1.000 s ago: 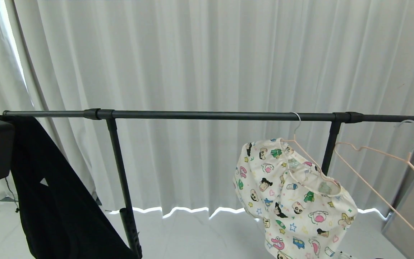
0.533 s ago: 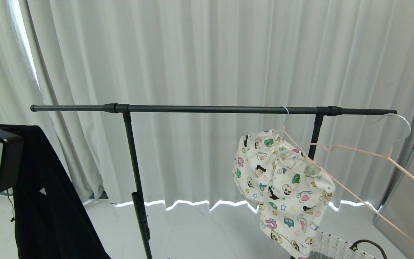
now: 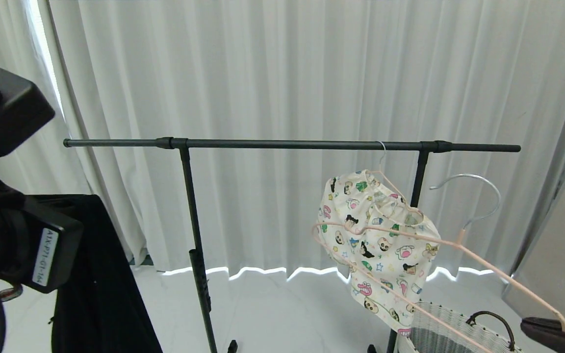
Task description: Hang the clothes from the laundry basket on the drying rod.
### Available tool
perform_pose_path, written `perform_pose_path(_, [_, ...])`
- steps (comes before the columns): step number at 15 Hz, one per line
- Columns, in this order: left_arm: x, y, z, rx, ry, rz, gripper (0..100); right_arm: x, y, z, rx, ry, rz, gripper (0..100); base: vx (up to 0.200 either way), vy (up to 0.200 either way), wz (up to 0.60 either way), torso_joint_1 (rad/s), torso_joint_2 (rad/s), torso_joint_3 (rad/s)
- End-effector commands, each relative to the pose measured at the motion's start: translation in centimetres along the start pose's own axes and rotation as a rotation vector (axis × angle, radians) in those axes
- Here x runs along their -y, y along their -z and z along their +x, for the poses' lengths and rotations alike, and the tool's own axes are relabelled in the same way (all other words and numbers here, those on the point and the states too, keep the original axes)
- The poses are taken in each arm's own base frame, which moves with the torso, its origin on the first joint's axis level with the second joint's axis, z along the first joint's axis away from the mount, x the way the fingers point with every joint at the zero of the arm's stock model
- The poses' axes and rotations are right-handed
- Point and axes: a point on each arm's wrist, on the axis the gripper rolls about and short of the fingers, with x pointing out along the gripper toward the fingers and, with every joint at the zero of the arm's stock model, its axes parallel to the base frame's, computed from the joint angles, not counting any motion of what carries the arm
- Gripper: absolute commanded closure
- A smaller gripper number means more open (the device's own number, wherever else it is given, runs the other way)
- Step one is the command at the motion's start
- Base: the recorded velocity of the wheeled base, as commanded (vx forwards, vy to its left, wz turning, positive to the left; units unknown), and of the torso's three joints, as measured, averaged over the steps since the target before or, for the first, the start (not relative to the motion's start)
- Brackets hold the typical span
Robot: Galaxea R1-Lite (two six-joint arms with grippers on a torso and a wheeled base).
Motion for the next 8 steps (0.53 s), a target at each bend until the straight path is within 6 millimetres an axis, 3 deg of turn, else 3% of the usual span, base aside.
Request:
perform_pose_path(1, [2.1,1.1,2.1,-0.031,0.005,0.030,100,-2.7,-0.5,0.6,-0.011,-0.295,0.034,100,0.000,0.000,0.00,0.000,0.00,0.000])
perform_pose_path(4, [3.5,1.4,3.6,-0.084,0.000,-0.024,100,-4.6,-1.4,1.7,0.012,-0.429,0.065,100,0.000,0.000,0.00,0.000,0.00,0.000])
perform_pose_path(8, [3.8,1.0,4.1,-0.091,-0.012,-0.062,100,-5.4,-2.2,3.8,0.021,-0.434,0.065,100,0.000,0.000,0.00,0.000,0.00,0.000])
